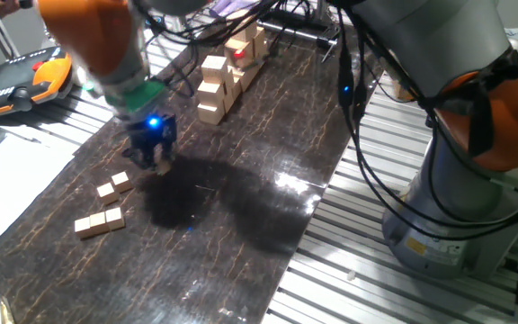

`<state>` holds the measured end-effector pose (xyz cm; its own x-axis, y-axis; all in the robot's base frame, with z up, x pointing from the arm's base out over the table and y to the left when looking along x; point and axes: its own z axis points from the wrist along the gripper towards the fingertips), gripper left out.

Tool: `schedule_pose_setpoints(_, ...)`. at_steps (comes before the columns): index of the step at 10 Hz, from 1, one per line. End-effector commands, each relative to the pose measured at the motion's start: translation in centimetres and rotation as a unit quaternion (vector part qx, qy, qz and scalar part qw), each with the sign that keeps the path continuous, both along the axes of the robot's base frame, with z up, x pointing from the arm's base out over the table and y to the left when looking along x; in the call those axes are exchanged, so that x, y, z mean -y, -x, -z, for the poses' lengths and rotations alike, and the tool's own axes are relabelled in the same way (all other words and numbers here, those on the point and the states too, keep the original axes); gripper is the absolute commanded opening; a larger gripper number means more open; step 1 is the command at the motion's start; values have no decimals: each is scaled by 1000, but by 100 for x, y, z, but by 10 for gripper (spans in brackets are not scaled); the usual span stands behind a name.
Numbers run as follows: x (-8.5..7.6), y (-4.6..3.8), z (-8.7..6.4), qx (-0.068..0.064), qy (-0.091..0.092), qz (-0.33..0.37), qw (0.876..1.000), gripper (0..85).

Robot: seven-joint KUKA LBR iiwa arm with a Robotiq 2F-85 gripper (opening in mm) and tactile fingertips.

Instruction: Stack the blocks into a pyramid shape

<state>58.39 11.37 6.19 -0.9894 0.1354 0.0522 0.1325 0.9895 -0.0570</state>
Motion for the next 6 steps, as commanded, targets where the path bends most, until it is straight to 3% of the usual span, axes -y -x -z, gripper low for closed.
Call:
schedule_pose_setpoints(1,232,9,-27,-7,-2,-93,996,183)
schedule_pose_setpoints(2,335,8,-53,-12,-5,-111,994,170)
schedule_pose_setpoints(5,538,38,-57,-8,34,-167,985,160)
schedule_pose_setpoints(6,580,55,-45,-8,33,-171,985,160)
